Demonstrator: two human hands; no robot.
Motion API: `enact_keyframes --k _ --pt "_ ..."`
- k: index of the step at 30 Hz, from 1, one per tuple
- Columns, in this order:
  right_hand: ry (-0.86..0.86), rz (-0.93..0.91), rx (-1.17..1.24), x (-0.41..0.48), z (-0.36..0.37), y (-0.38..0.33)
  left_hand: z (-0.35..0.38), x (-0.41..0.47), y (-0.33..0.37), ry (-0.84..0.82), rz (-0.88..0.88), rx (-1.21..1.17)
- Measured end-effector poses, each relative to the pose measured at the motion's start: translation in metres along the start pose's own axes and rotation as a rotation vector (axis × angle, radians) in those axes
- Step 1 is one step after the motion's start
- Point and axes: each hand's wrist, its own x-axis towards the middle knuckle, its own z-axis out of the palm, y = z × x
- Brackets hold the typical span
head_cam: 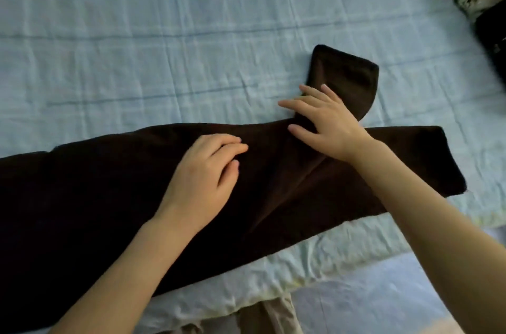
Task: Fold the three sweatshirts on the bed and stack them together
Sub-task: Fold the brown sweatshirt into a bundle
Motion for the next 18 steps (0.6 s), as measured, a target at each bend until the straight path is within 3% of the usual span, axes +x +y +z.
enact_keyframes --k 3,7,9,14,18 --pt "-0.097 -0.125 -0.042 -0.004 -0.010 0.042 0.059 0.042 0.037 -0.110 -0.012 -0.074" --pt "0.249 -0.214 -0.129 -0.044 -0.002 0.074 0.106 0.057 0.067 -0.113 -0.063 -0.087" --pt "0.353 -0.138 -0.123 -0.079 0.012 0.081 0.116 0.050 0.076 -0.121 -0.020 -0.150" --pt "0.256 0.155 0.000 -0.153 0.060 0.087 0.140 0.023 0.098 -0.277 -0.019 -0.212" --pt "0.340 0.251 0.147 -0.181 0.074 0.081 0.148 0.016 0.104 -0.271 0.133 -0.218"
